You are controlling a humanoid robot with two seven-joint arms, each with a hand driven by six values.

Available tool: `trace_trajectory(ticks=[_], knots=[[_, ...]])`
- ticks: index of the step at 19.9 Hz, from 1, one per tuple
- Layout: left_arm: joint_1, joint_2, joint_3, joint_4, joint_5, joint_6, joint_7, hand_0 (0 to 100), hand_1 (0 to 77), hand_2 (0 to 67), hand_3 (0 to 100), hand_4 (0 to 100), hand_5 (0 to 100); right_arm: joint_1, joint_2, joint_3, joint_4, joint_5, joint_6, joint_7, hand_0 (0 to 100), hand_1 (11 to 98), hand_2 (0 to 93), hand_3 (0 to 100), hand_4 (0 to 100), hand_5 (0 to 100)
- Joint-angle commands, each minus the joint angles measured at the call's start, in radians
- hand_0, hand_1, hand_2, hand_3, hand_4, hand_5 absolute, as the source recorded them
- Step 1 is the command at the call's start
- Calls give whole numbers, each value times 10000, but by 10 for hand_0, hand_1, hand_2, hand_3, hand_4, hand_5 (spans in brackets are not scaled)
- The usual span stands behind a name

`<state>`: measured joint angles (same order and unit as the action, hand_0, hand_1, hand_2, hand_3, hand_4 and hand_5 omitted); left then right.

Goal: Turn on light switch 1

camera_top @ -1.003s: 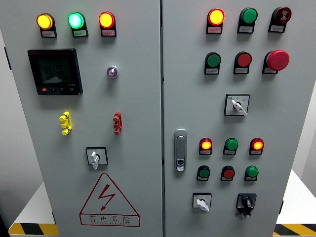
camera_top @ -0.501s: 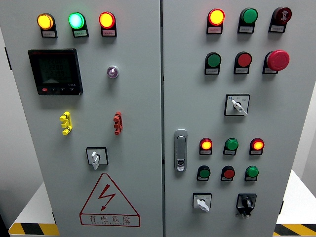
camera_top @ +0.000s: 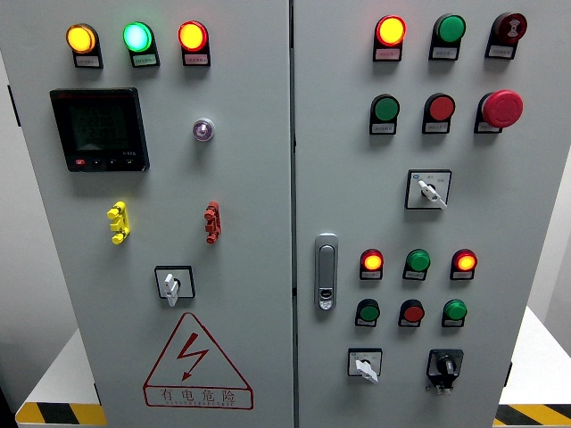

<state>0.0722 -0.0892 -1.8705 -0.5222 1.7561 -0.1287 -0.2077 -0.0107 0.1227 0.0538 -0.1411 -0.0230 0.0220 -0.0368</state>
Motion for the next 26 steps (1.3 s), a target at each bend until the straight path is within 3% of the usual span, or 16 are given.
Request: trace_trajectory(ticks=[1, 3, 8, 16, 19, 21, 26], knots=[[289, -14, 5, -1551, -12, -33, -101, 0, 142, 47, 24, 93, 93, -1, 0, -1, 0, 0, -5, 0, 0, 197, 0, 197, 194, 105], [352, -14, 310, -2581, 3, -94, -86, 0, 158, 70, 48, 157, 173, -1, 0, -1, 0, 0, -5, 0, 0, 198, 0, 197, 194, 105], [352, -14, 832, -4852, 19, -125, 296, 0, 181, 104, 96, 229, 240, -1, 0, -1, 0, 0, -5, 0, 0, 198, 0, 197, 194, 104], [352, 2, 1739, -7584, 19, -94, 710, 0, 376, 199, 397, 578, 429, -1, 0, -1, 0, 0, 10, 0, 0, 198, 0, 197, 194, 104], [276, -13, 1632, -8335, 3, -109, 1263, 0, 420, 224, 540, 732, 542, -1, 0, -1, 0, 0, -5, 0, 0, 195, 0, 197, 194, 104], [168, -13, 1586, -8888, 3, -109, 1416, 0, 437, 253, 617, 820, 698, -1, 0, -1, 0, 0, 10, 0, 0, 198, 0, 197, 194, 105], [-460, -59, 1279, -9811, -43, -140, 1877, 0, 484, 300, 710, 916, 859, -1, 0, -1, 0, 0, 10, 0, 0, 194, 0, 197, 194, 105]])
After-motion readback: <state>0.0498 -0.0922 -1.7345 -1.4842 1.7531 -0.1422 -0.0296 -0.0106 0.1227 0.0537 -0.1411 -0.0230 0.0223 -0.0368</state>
